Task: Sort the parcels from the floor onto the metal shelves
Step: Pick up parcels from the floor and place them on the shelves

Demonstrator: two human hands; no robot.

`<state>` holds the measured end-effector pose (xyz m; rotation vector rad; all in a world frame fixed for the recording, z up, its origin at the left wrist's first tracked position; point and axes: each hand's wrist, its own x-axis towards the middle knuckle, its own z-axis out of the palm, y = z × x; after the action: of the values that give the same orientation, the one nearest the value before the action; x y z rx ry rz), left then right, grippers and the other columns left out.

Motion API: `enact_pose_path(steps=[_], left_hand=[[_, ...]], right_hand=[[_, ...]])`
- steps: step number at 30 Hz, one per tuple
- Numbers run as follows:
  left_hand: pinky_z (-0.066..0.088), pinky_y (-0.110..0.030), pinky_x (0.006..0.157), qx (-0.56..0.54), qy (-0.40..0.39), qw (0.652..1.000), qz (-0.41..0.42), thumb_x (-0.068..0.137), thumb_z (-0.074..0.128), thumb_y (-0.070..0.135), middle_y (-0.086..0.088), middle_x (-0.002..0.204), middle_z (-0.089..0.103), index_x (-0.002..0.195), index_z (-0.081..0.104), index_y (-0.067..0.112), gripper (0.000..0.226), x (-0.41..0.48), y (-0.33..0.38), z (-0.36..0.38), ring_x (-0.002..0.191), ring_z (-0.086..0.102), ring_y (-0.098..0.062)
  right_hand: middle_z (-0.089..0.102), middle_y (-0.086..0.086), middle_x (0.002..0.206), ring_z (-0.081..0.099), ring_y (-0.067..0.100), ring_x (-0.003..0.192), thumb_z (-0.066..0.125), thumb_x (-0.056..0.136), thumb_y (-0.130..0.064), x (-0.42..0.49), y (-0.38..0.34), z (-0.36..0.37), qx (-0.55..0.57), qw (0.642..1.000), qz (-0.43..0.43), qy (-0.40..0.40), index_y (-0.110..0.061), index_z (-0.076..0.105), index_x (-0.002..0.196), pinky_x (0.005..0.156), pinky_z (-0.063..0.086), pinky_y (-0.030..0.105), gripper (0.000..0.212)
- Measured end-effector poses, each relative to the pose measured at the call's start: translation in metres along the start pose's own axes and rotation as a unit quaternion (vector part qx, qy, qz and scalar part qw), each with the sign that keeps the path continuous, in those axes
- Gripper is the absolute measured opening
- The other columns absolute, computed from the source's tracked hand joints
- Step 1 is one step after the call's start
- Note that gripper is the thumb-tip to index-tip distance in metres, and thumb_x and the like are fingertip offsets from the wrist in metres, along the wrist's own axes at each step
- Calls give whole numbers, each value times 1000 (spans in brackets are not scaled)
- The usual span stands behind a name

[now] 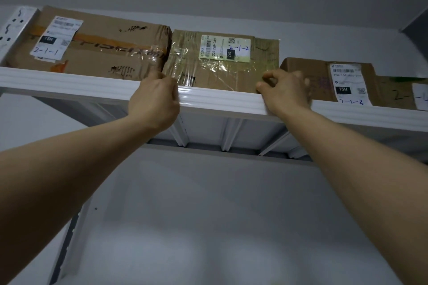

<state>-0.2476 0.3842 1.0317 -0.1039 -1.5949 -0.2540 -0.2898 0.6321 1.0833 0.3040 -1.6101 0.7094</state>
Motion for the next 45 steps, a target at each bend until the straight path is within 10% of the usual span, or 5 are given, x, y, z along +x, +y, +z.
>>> enact_pose_path(steps=[15, 31, 45], left_hand=[[46, -42, 95, -32, -89, 993, 67, 97, 49, 14, -11, 143, 44, 140, 52, 12, 42, -22, 5, -43, 122, 51, -33], [50, -37, 75, -78, -213, 974, -19, 97, 48, 31, 0, 88, 66, 98, 61, 17, 19, -162, -103, -153, 85, 62, -24], [35, -29, 55, -57, -457, 834, -303, 96, 54, 29, 0, 72, 59, 82, 64, 11, 24, -471, -203, -224, 70, 55, -20]], right_hand=[[55, 7, 132, 38, 31, 132, 49, 100, -38, -58, -67, -3, -6, 998, -45, -43, -27, 68, 112, 111, 30, 46, 25], [68, 12, 74, 63, 32, 72, 49, 97, -39, -257, -175, 26, 50, 981, -5, -186, -4, 69, 77, 65, 49, 38, 45], [69, 12, 70, 66, 30, 68, 52, 93, -36, -584, -197, 47, 67, 827, 142, -539, -6, 72, 76, 68, 57, 42, 39]])
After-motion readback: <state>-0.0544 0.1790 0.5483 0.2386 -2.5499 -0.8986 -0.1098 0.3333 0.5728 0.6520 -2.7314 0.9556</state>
